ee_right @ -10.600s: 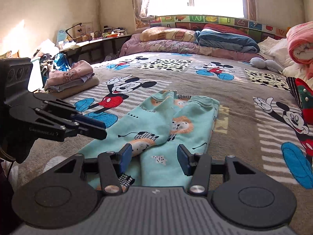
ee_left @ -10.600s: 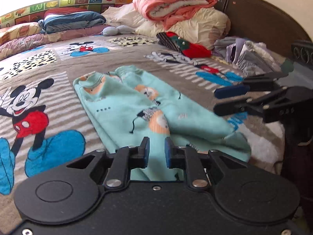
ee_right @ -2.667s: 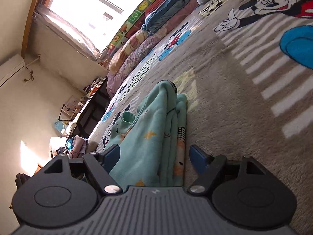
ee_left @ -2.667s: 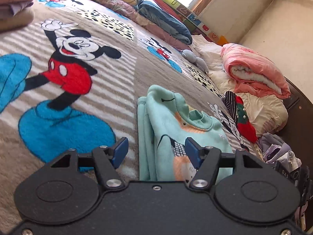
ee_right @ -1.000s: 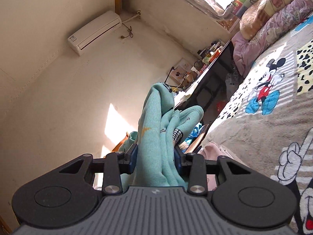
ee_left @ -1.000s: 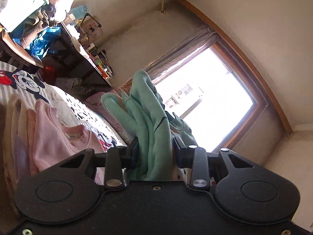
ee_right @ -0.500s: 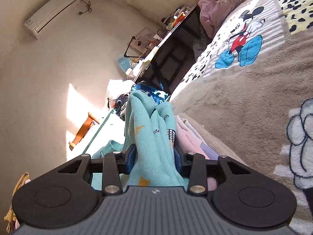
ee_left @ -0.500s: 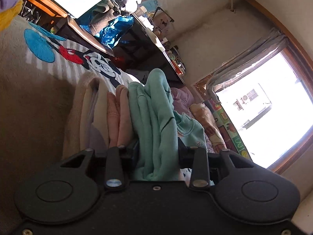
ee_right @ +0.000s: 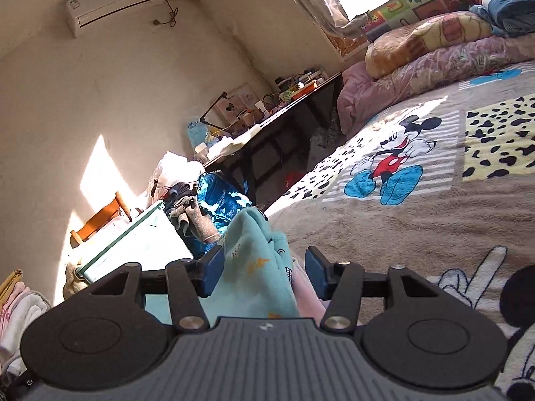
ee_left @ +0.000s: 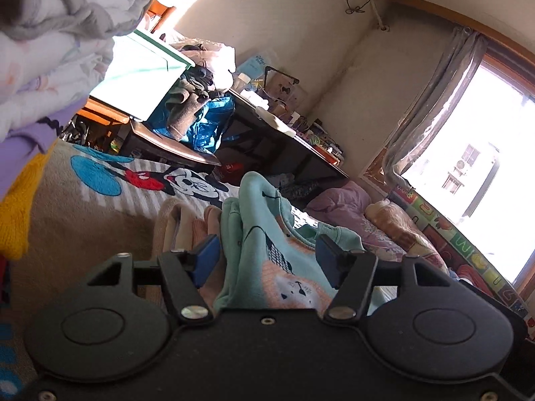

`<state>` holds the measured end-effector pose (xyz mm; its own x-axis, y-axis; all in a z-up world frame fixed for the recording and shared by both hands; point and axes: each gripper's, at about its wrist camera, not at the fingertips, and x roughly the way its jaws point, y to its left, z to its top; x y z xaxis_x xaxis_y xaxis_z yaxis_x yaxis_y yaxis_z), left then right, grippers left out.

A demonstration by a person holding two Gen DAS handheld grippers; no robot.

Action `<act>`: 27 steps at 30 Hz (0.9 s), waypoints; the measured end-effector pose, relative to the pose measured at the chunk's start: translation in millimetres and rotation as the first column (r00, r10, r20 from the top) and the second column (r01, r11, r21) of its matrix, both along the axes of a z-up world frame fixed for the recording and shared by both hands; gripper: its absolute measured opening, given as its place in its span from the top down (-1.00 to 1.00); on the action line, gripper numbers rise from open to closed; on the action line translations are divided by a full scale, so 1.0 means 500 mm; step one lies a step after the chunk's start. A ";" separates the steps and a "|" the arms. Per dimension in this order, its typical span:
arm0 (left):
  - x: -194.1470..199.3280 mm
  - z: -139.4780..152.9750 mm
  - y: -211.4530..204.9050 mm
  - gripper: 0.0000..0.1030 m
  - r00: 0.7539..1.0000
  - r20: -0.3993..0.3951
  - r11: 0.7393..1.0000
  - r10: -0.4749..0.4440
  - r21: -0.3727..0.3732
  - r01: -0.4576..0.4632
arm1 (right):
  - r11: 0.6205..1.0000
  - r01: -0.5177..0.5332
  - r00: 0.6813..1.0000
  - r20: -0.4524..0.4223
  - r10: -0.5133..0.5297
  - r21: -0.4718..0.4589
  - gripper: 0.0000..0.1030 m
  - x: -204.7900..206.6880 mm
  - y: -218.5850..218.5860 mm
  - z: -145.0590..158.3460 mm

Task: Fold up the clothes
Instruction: 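Carry the folded sweatshirt with both grippers to the clothes stack on the chair, then lower the sweatshirt onto the stack and open both grippers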

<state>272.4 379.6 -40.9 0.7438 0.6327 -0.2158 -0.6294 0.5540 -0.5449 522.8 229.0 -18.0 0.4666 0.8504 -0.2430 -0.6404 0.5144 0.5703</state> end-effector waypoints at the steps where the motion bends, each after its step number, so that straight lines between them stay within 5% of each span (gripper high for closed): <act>1: 0.001 0.011 -0.013 -0.48 1.000 -0.019 1.000 0.000 0.028 0.001 | 0.999 0.010 1.000 0.016 -0.009 -0.032 -0.17 -0.009 -0.005 0.005; 3: 0.004 0.032 -0.026 -0.62 0.998 -0.061 0.999 -0.030 0.041 0.033 | 0.995 0.033 0.999 0.034 -0.030 -0.099 -0.18 -0.027 -0.017 0.014; 7: 0.014 0.066 -0.038 -0.81 0.979 -0.165 0.991 -0.122 0.028 0.128 | 0.985 0.058 0.998 -0.014 -0.061 -0.164 -0.65 -0.058 -0.044 0.032; 13: 0.014 0.096 -0.090 -0.99 0.932 -0.330 0.982 -0.149 0.059 0.178 | 0.957 0.095 0.995 0.040 -0.088 -0.274 -0.96 -0.128 -0.085 0.095; 20: -0.033 0.135 -0.127 -1.00 0.894 -0.432 0.979 -0.117 0.099 0.176 | 0.887 0.150 0.986 0.133 -0.101 -0.438 -0.99 -0.207 -0.111 0.154; 27: -0.101 0.171 -0.143 -1.00 0.872 -0.481 0.975 -0.091 0.135 0.176 | 0.859 0.154 0.985 0.142 -0.096 -0.488 -0.99 -0.278 -0.127 0.183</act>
